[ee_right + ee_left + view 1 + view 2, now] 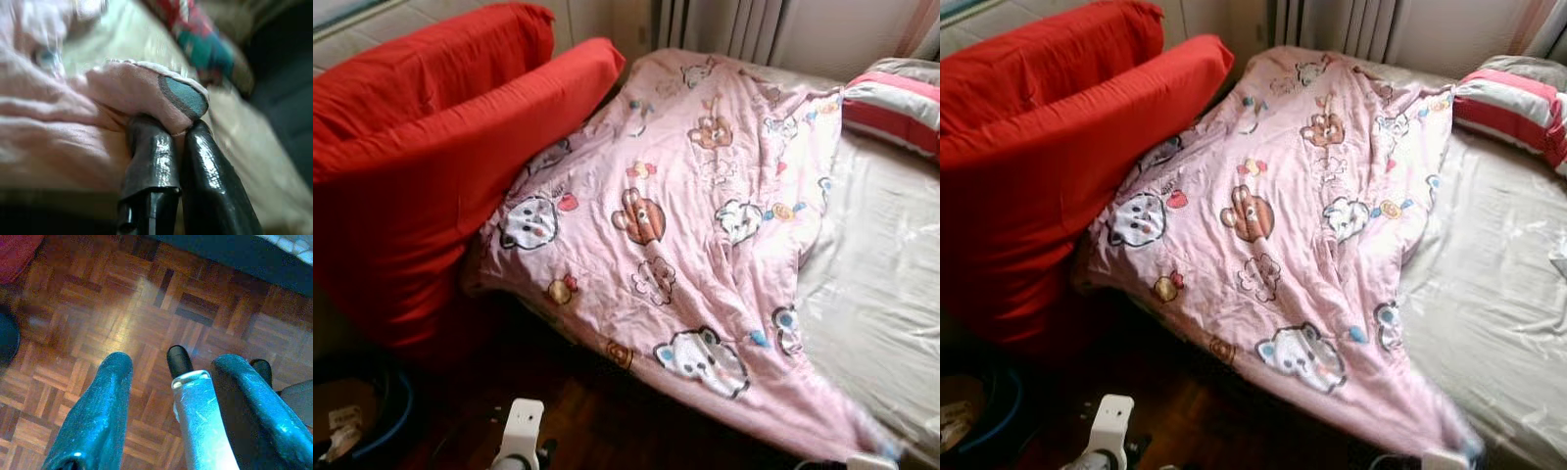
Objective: Clean up the room
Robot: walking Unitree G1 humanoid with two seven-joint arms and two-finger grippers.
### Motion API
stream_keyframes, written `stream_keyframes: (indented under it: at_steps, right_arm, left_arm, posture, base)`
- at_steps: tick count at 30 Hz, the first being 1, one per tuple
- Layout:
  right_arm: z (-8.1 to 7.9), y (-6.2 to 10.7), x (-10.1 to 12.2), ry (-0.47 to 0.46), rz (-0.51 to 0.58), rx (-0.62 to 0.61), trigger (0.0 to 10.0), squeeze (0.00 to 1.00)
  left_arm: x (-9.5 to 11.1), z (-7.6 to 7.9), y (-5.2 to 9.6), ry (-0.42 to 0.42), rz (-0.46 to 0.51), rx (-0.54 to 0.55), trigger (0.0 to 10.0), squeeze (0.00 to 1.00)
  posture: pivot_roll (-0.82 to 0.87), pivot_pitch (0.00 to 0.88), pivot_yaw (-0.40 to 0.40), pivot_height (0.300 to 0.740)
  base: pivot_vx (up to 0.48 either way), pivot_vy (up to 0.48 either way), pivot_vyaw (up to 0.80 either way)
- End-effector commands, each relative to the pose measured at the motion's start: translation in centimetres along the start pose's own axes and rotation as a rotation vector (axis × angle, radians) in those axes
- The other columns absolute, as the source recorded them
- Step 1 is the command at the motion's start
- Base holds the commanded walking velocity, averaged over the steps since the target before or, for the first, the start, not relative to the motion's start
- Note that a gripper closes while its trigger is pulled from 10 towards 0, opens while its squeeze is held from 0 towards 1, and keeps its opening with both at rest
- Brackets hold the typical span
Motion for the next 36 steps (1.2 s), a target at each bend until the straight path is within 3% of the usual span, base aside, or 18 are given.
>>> stream_keyframes:
  at_steps: [1, 3, 4, 5, 6, 8, 9, 16, 21, 32, 36]
  right_arm:
    - [-0.9, 0.7, 0.7, 0.007, 0.025, 0.034, 10.0, 0.00]
    - [-1.5, 0.8, 0.2, -0.028, -0.023, 0.055, 10.0, 0.00]
    - [-2.4, 1.0, -1.4, -0.087, -0.119, 0.089, 10.0, 0.00]
    - [-2.4, 1.0, -1.4, -0.087, -0.119, 0.089, 10.0, 0.00]
    - [-4.6, 2.5, -5.4, -0.261, -0.421, 0.176, 10.0, 0.00]
    - [-6.4, 4.3, -7.6, -0.352, -0.618, 0.254, 10.0, 0.00]
    - [-7.3, 5.5, -8.5, -0.334, -0.707, 0.340, 10.0, 0.00]
    - [-8.9, 8.0, -10.2, -0.345, -0.863, 0.529, 10.0, 0.00]
    - [-8.1, 8.6, -11.9, -0.314, -0.967, 0.510, 10.0, 0.00]
    - [-6.1, 6.3, -12.1, -0.424, -0.936, 0.342, 10.0, 0.00]
    - [-5.8, 5.8, -12.0, -0.418, -0.915, 0.317, 10.0, 0.00]
  left_arm:
    - [-1.1, 0.0, 0.2, -0.004, -0.039, -0.002, 10.0, 0.00]
    - [-1.1, 0.0, 0.2, -0.003, -0.039, -0.002, 10.0, 0.00]
    - [-1.1, 0.1, 0.2, -0.002, -0.040, -0.002, 10.0, 0.00]
    - [-1.1, 0.1, 0.2, -0.002, -0.040, -0.002, 10.0, 0.00]
    - [-1.1, 0.1, 0.2, -0.002, -0.038, -0.002, 10.0, 0.00]
    - [-1.1, 0.1, 0.2, -0.002, -0.037, -0.002, 10.0, 0.00]
    - [-1.0, 0.1, 0.2, -0.001, -0.035, -0.001, 10.0, 0.00]
    - [-1.0, 0.0, 0.2, -0.004, -0.035, 0.000, 10.0, 0.00]
    - [-1.2, -0.1, 0.2, -0.009, -0.042, 0.001, 10.0, 0.00]
    - [-1.3, -0.3, 0.3, -0.016, -0.046, 0.003, 10.0, 0.00]
    - [-1.6, -0.4, 0.3, -0.016, -0.055, 0.005, 10.0, 0.00]
  posture:
    - [-0.13, 0.129, -0.002, 0.740]
    - [-0.13, 0.127, -0.004, 0.740]
    - [-0.13, 0.128, -0.004, 0.740]
    - [-0.13, 0.128, -0.004, 0.740]
    - [-0.12, 0.128, -0.003, 0.740]
    - [-0.12, 0.130, -0.004, 0.740]
    - [-0.12, 0.131, -0.002, 0.740]
    - [-0.12, 0.136, 0.004, 0.740]
    - [-0.12, 0.137, 0.007, 0.740]
    - [-0.12, 0.141, 0.013, 0.740]
    - [-0.11, 0.142, 0.013, 0.740]
  base:
    - [0.000, 0.000, 0.00]
    - [0.000, 0.000, 0.00]
    - [0.000, 0.000, 0.00]
    - [0.000, 0.000, 0.00]
    - [0.000, 0.000, 0.00]
    - [0.000, 0.000, 0.00]
    - [0.000, 0.000, 0.00]
    - [0.000, 0.000, 0.00]
    - [0.000, 0.000, 0.00]
    - [0.000, 0.000, 0.00]
    - [0.000, 0.000, 0.00]
Point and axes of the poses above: a point about 5 cm out from each wrist's last joint towards the gripper, its own y axis pointing back from the gripper into the wrist, its own x axis along the axis of the wrist's last joint, z = x × y, the point moved 3 cm from there along -y, pointing out of the wrist towards the gripper, and after that the axes turned 5 degrees about -y, right-handed, at the moved point
